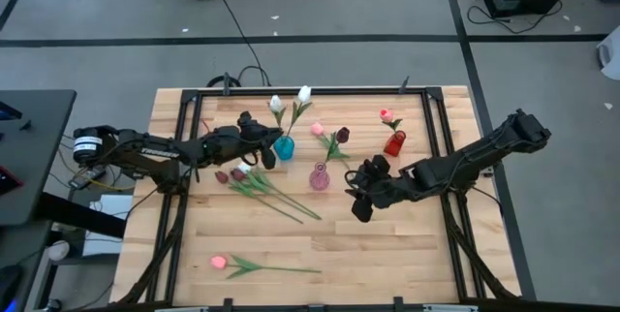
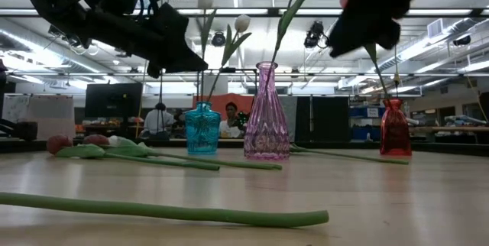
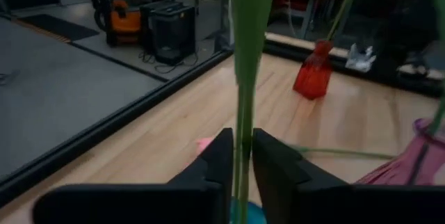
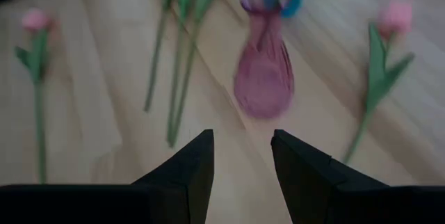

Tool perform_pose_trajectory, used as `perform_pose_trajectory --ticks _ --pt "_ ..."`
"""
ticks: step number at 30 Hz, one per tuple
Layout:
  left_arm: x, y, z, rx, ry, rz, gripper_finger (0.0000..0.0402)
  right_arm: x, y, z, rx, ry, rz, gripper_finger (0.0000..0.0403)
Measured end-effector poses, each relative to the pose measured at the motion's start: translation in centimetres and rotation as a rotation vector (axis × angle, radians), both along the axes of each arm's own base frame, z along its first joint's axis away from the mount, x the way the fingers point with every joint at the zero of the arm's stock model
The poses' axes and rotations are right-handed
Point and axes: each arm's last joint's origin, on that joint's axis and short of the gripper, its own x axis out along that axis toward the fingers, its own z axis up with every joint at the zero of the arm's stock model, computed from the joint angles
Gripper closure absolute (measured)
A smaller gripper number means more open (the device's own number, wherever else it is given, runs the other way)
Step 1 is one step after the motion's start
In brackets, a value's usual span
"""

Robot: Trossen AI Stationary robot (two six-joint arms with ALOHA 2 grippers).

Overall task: Sort flowers into vase by color
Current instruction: Put the right white tulip into the blue vase, then put the top pink tulip into the red vase

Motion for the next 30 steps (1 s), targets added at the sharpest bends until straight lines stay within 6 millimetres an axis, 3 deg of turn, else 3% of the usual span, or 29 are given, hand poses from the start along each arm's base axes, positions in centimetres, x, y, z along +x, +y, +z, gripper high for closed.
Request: perform_pose_trajectory --ticks 6,10,18,25,30 --pt "0.0 -0.1 0.0 0.041 0.033 -0.062 0.0263 -0.6 -0.3 -1.9 0.025 0.001 -0.075 0.0245" --pt "-0.4 -0.3 -0.3 0.036 0.105 -0.091 0.0236 -1.0 -0.7 -2.6 -0.028 -0.002 -0.136 0.0245" --pt "-2.4 -0.7 1.0 0.024 0.143 -0.092 0.0232 -2.0 -1.1 -4.9 -0.040 0.013 -0.183 0.0245" --pt "-4.0 -1.6 2.2 0.005 0.133 -0.117 0.0232 -3.8 -1.5 -8.3 -0.006 0.019 -0.185 0.0245" --pt "-4.2 -3.0 2.1 -0.017 0.148 -0.232 0.0232 -4.2 -1.4 -10.7 0.029 0.016 -0.130 0.0245"
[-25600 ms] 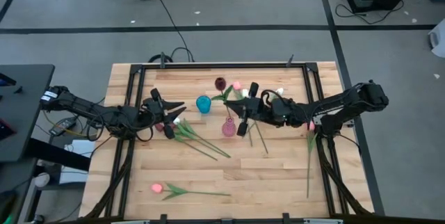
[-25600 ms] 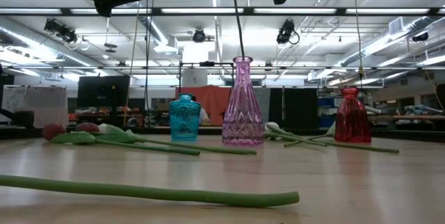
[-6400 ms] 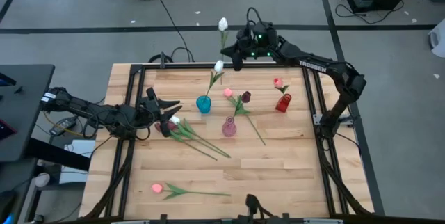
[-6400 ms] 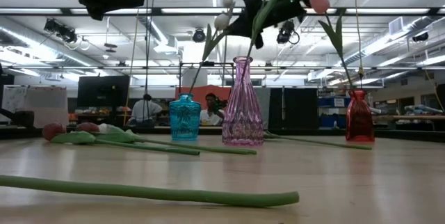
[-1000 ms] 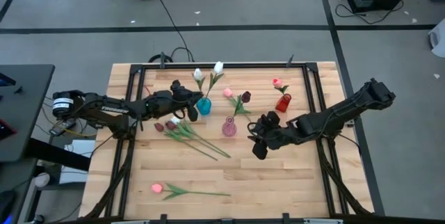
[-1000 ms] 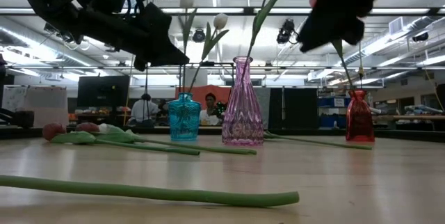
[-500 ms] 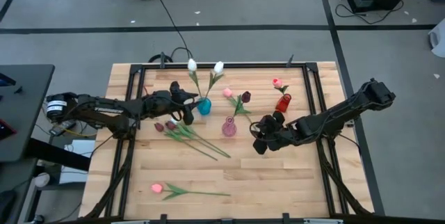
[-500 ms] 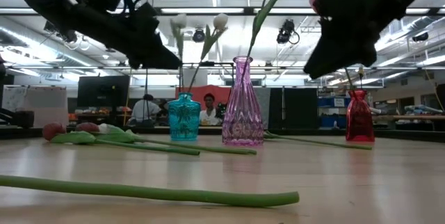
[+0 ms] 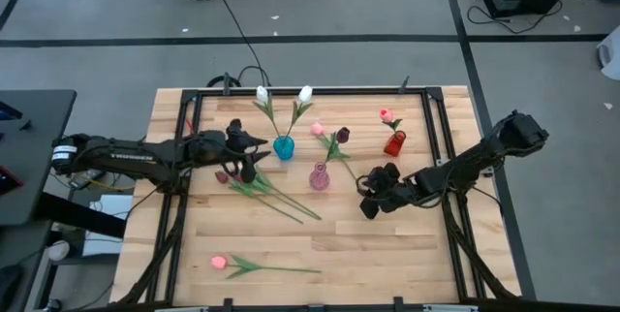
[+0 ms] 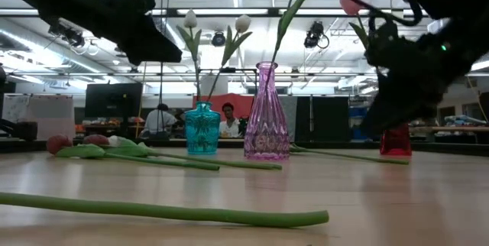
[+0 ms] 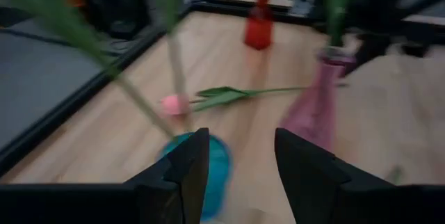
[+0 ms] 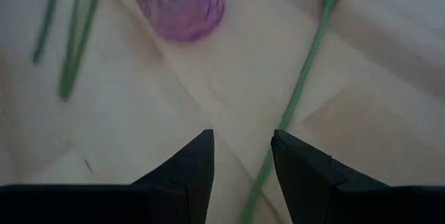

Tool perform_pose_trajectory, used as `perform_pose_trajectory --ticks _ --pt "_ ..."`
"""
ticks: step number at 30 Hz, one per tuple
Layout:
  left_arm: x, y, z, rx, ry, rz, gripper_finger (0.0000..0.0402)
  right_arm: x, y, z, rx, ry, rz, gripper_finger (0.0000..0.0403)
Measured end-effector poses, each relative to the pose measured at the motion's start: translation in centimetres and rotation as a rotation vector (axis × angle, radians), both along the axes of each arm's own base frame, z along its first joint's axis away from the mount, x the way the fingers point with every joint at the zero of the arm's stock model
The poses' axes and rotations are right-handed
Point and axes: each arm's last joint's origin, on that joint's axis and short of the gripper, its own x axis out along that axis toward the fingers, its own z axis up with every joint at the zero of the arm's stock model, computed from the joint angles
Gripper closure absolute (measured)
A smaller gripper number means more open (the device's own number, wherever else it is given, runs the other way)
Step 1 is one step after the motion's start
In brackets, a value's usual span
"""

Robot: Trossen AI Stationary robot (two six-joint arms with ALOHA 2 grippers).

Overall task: Sort flowers into vase by color
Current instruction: Put the top pink tulip into the red vase

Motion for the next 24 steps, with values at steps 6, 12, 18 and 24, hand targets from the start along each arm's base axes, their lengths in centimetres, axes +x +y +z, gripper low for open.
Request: perform_pose_trajectory --ticks 6,12,18,24 --pt "0.1 -1.0 0.0 0.010 -0.003 -0.052 0.0231 1.1 0.7 -2.3 -0.068 0.104 0.029 0.0245" --pt "-0.1 -1.0 0.2 -0.008 -0.012 -0.038 0.0231 2.1 1.0 -3.2 -0.108 0.148 -0.033 0.0256" --pt "-0.7 -1.1 0.6 -0.014 -0.027 -0.034 0.0231 1.8 1.3 -2.9 -0.092 0.139 -0.040 0.0299" --pt "-0.9 -1.1 0.7 -0.025 -0.033 -0.030 0.0231 1.1 1.1 -1.2 -0.096 0.130 -0.011 0.0324"
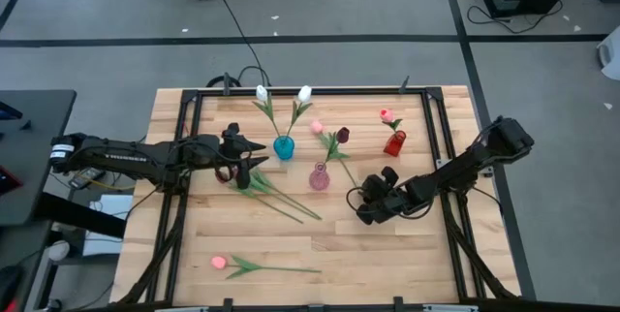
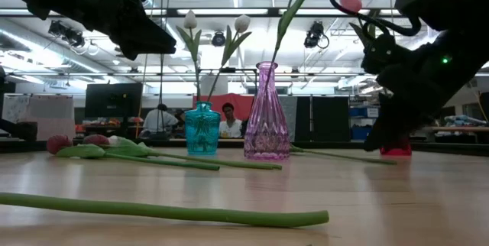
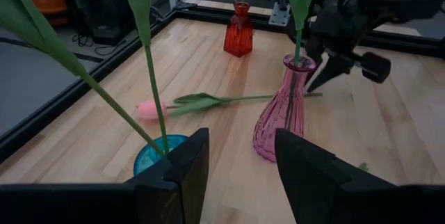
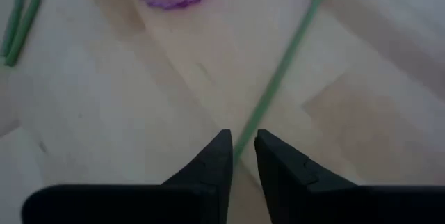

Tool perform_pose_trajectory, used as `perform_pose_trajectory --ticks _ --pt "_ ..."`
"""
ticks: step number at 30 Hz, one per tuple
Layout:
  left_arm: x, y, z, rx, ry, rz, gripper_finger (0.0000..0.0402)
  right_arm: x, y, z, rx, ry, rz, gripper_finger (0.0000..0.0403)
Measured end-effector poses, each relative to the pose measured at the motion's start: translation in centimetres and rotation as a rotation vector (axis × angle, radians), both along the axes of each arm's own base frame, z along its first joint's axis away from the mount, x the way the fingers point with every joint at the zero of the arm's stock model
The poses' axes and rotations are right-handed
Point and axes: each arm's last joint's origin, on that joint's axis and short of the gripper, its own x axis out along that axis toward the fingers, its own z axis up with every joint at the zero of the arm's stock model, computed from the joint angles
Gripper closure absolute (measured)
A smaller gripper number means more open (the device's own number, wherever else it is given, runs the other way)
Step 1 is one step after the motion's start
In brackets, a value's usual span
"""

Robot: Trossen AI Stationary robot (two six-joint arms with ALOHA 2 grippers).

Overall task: Sort flowers into vase by color
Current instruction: Put the top pink tulip into the red vase

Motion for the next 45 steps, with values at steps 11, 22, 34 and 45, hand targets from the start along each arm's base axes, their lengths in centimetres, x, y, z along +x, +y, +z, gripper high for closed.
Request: perform_pose_trajectory --ticks 11,22,34,45 --pt "0.0 0.0 -0.1 0.000 0.008 0.000 0.0231 0.6 0.2 -1.3 -0.014 -0.006 -0.008 0.0325" --pt "0.0 0.0 0.0 -0.003 0.004 0.001 0.0232 0.7 0.4 -2.5 0.024 0.039 -0.023 0.0389" --pt "0.1 0.0 0.3 -0.002 -0.030 0.002 0.0232 -1.0 -0.2 1.9 0.114 0.129 0.005 0.0400" --pt "0.1 0.0 0.3 -0.016 -0.036 0.006 0.0232 -0.8 1.1 11.8 0.041 0.049 0.077 0.0401"
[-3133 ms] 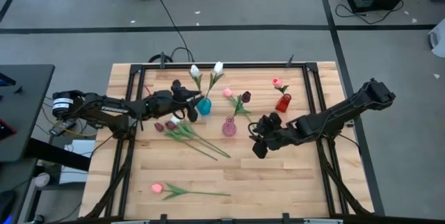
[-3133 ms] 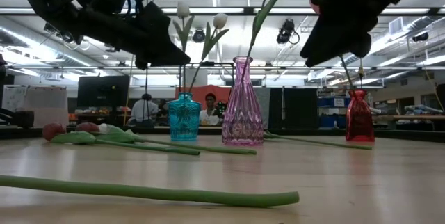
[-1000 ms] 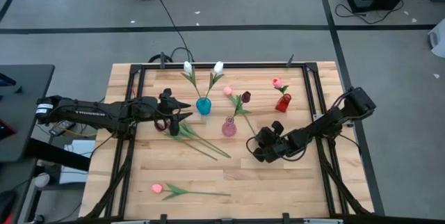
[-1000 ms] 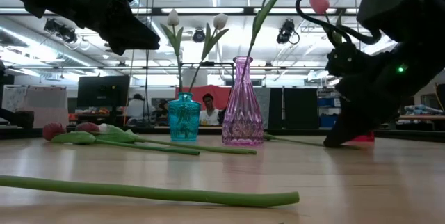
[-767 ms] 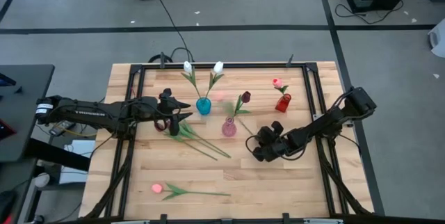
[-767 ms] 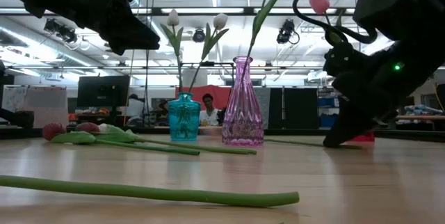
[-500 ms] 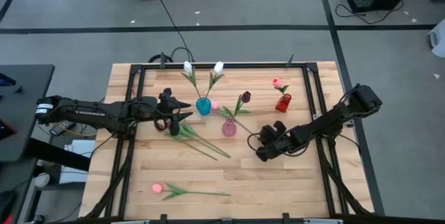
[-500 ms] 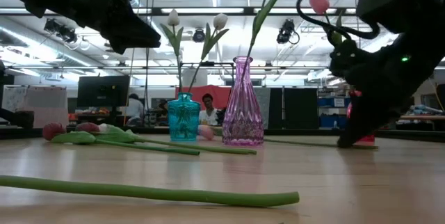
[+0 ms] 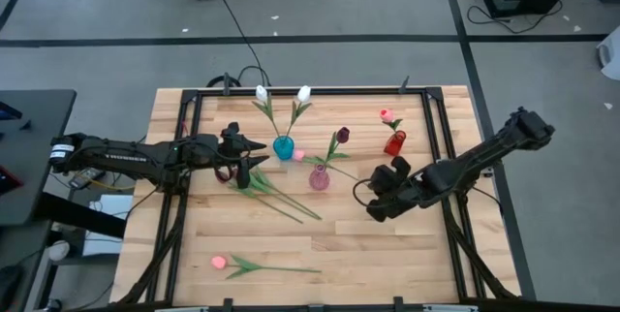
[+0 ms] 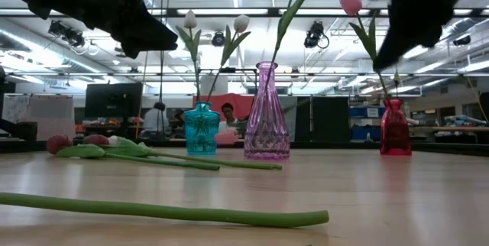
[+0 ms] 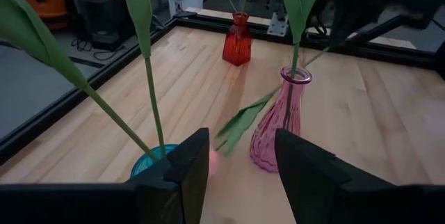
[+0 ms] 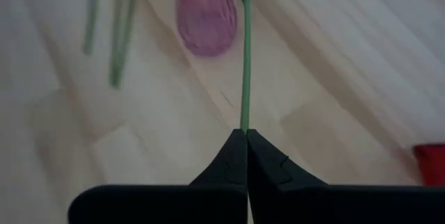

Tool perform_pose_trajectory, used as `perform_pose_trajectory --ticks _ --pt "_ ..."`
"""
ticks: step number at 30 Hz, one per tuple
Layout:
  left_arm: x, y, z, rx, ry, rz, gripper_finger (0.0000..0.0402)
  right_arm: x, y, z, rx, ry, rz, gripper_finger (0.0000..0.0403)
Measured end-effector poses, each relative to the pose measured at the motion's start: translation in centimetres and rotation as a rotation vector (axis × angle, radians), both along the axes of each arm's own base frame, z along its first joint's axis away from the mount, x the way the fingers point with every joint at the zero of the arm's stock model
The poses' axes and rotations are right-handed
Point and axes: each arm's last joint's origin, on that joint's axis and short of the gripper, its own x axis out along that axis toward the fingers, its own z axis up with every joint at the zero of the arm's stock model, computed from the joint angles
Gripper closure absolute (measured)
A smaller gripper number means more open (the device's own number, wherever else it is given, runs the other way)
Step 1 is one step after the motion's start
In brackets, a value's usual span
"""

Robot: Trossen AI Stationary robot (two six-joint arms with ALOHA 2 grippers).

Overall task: Sort flowers into vase by color
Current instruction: Put the top pink tulip into the red vase

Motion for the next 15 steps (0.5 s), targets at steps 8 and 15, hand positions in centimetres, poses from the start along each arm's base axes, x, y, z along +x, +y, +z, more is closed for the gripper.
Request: perform_pose_trajectory --ticks 8,15 --pt "0.0 0.0 -0.1 -0.012 0.012 0.003 0.0232 -0.9 1.5 5.2 -0.042 -0.003 0.033 0.0401" --pt "0.0 0.0 0.0 -0.011 -0.008 0.003 0.0232 -1.9 1.6 8.0 -0.153 -0.055 -0.029 0.0401"
